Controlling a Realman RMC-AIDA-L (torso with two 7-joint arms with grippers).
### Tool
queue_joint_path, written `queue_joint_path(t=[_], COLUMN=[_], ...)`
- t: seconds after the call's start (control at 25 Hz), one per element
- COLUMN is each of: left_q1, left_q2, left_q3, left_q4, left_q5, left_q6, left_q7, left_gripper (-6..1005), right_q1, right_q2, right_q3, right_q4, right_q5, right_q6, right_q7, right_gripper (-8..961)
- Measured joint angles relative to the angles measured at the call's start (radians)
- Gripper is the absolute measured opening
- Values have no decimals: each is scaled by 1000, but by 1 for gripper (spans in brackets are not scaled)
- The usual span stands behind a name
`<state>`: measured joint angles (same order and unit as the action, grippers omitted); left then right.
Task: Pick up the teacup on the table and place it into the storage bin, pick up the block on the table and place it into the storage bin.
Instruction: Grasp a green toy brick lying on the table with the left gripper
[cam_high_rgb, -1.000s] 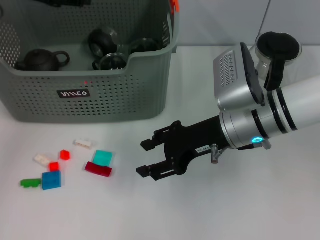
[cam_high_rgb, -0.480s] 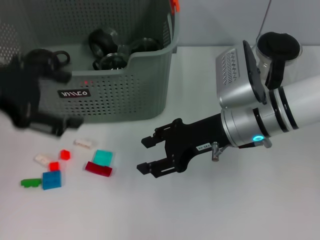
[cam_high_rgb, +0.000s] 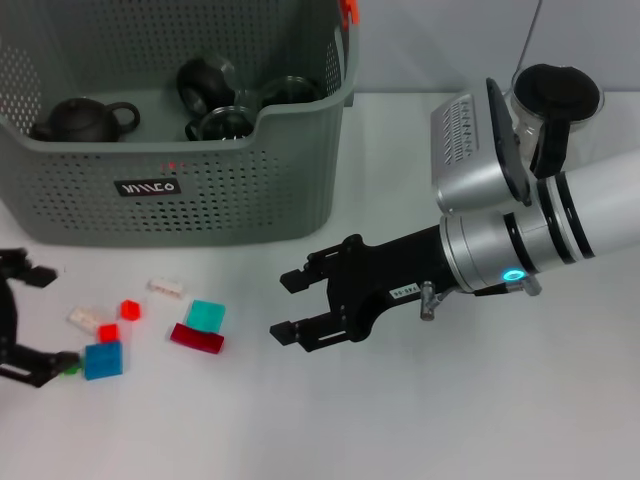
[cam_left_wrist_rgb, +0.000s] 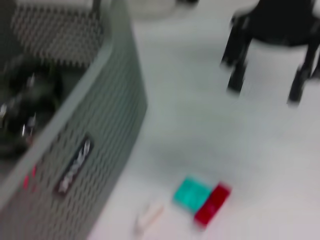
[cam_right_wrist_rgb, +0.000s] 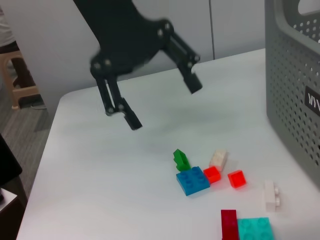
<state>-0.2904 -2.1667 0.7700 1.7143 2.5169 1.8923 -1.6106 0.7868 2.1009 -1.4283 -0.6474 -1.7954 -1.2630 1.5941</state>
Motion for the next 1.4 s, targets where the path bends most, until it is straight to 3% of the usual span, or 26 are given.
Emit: queue_joint_path(t=[0.16, 0.52, 0.8, 1.16, 1.4], left_q1=[8, -7, -94, -111, -120], left_q2=[-2, -4, 4, 21, 32], left_q3=[67, 313, 326, 328, 329], left_q4=[0, -68, -198, -267, -319], left_q5=[101, 312, 337, 339, 340], left_q6=[-34, -166, -174, -190, -219], left_q7=[-5, -81, -113, -122, -126], left_gripper=[946, 941, 937, 932, 842], right_q1=[2, 5, 1, 2, 0], right_q2=[2, 2, 2, 2, 2], right_q3=[1, 4, 5, 13, 13], right_q4=[0, 0, 1, 13, 15], right_q5=[6, 28, 29, 29, 29], right_q6=[1, 1, 9, 15, 20], right_q7=[1, 2, 3, -3, -5], right_gripper=[687, 686, 686, 686, 687])
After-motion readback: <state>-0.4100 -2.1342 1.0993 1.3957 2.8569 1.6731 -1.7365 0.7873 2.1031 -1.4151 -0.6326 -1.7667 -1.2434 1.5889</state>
